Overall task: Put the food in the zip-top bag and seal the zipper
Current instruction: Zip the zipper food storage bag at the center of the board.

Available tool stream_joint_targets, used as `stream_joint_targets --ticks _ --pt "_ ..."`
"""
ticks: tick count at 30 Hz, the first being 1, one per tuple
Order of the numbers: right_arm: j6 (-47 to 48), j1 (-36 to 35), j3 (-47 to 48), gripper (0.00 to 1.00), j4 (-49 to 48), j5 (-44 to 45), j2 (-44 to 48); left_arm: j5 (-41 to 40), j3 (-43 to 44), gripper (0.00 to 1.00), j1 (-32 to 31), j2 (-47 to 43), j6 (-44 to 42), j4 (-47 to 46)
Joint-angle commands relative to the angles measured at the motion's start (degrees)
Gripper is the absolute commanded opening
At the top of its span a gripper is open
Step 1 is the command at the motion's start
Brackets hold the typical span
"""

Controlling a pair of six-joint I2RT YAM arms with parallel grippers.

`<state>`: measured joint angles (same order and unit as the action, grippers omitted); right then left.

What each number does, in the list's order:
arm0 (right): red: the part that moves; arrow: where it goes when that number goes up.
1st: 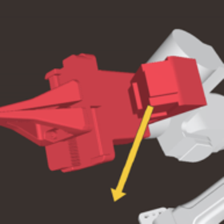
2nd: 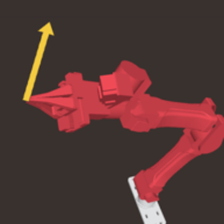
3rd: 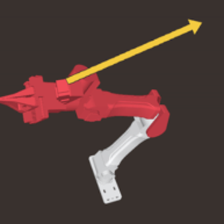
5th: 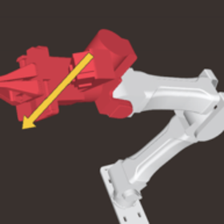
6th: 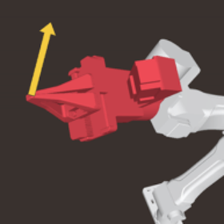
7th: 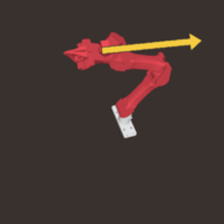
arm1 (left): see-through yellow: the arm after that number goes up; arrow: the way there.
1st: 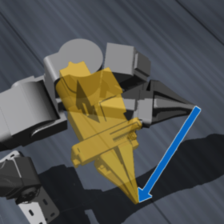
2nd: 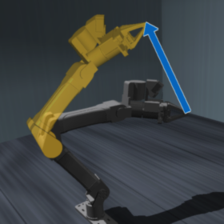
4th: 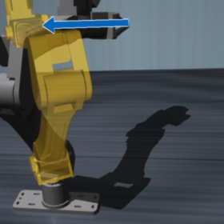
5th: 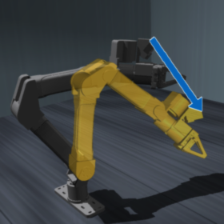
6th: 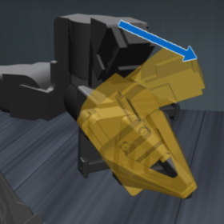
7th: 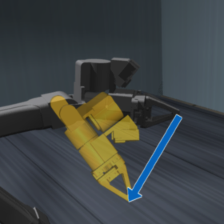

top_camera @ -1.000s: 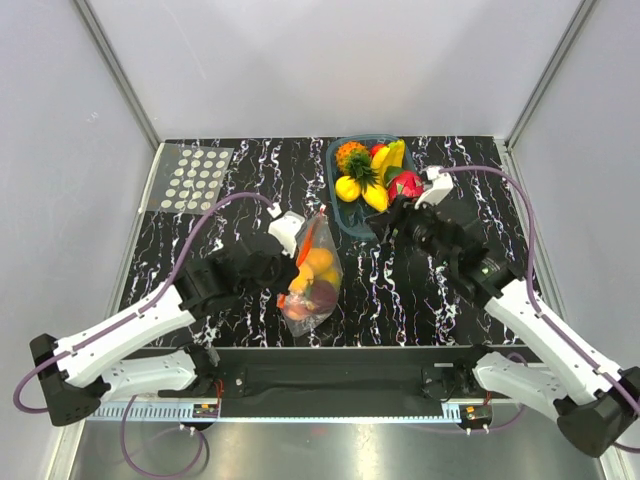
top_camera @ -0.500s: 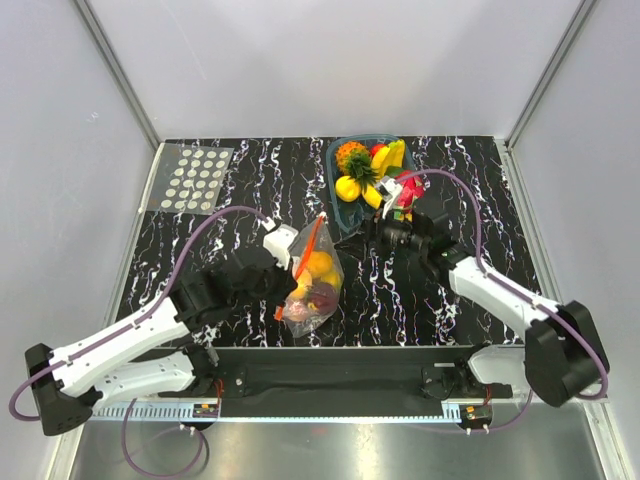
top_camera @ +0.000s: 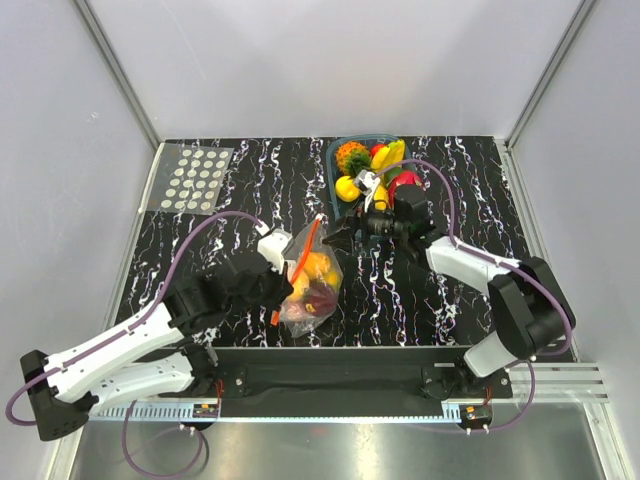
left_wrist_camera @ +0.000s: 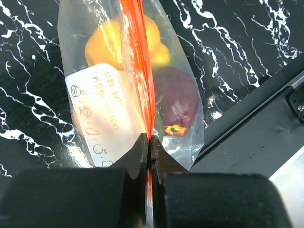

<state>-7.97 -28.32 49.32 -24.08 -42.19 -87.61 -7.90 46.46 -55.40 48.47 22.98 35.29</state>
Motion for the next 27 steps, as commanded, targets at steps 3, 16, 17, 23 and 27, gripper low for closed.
stream_joint_targets --ticks 3,16,17,23,27 --pt "1.6 0.3 3.4 0.79 -8.0 -2.6 -3.1 -0.2 0.5 0.0 0.2 0.0 0.6 0.4" --pt "-0.9 -0.6 6.8 0.43 -10.0 -4.7 -6.6 -2.2 1.9 0.0 0.2 0.0 0.1 1.9" --pt "-0.4 -1.3 6.3 0.44 -10.0 -4.1 -6.2 -2.6 2.1 0.0 0.2 0.0 0.1 1.9" --pt "1.4 -3.2 6.3 0.63 -9.2 -1.8 -7.0 -1.8 4.4 0.0 0.2 1.1 -0.3 2.8" --pt "1.0 -3.1 7.4 0.49 -9.2 -2.3 -8.5 -1.4 4.3 0.0 0.2 0.8 0.0 2.8"
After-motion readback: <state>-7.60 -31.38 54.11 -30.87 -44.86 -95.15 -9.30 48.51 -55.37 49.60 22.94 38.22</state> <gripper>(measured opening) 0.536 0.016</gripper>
